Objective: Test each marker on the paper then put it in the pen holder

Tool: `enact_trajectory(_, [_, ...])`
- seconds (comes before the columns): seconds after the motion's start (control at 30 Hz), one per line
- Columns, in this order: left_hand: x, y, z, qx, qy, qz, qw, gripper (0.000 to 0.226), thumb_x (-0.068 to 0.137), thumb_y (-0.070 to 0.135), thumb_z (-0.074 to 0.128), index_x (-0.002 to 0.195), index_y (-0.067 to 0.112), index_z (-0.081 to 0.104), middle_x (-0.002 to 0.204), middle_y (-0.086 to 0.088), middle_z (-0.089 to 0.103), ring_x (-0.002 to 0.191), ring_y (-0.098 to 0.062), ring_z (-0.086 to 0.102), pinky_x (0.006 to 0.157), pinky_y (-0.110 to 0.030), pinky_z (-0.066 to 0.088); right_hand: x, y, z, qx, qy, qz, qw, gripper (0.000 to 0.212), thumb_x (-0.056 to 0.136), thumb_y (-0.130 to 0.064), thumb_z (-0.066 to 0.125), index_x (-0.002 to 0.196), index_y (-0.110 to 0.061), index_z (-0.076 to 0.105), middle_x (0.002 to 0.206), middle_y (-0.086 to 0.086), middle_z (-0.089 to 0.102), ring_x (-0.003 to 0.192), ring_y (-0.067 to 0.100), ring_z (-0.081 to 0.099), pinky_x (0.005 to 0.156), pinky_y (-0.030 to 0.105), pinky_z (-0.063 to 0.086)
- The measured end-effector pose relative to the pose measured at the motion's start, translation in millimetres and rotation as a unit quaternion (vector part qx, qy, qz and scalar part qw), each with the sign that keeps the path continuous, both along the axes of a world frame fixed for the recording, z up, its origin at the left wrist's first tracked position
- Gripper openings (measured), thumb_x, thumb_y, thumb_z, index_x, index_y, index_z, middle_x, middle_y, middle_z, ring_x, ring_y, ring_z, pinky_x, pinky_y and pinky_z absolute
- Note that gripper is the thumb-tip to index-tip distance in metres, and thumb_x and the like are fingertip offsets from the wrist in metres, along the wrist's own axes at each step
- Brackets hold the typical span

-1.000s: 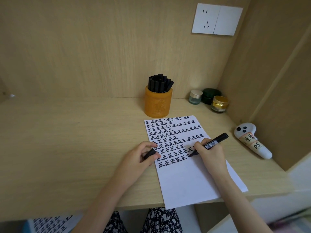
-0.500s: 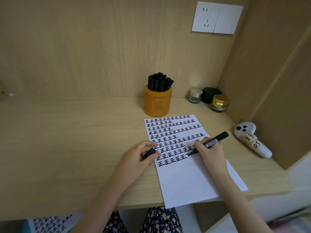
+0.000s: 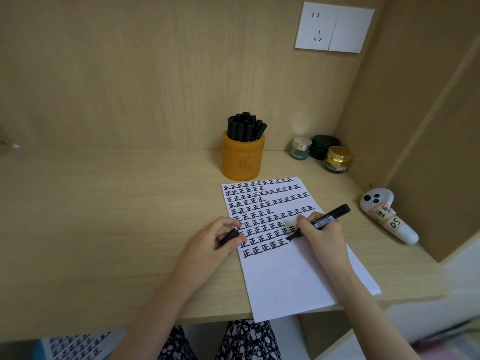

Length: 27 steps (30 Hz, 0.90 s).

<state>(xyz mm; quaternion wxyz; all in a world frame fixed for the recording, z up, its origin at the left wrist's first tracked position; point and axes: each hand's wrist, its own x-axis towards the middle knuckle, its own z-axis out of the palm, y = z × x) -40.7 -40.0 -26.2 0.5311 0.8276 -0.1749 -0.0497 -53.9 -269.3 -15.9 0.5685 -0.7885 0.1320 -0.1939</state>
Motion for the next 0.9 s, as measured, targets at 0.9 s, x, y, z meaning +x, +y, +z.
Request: enact_trajectory(0.9, [-1.0, 0.0, 1.5, -0.014, 0.009, -0.002, 1.000, 0.021, 0.086, 0.034, 0.062, 0.105, 0.040, 0.056, 0.102, 0.015, 0.071, 0.081, -0.004, 0.066, 0.084, -0.032, 0.053, -1.4, 0.6, 1.7, -0.007, 0.009, -0.001, 1.000, 0.027, 0.081, -0.004, 0.061, 0.058, -0.001, 0.047, 0.053, 0.003, 0.036, 0.046, 0.007, 0.028, 0.042, 0.017, 0.023])
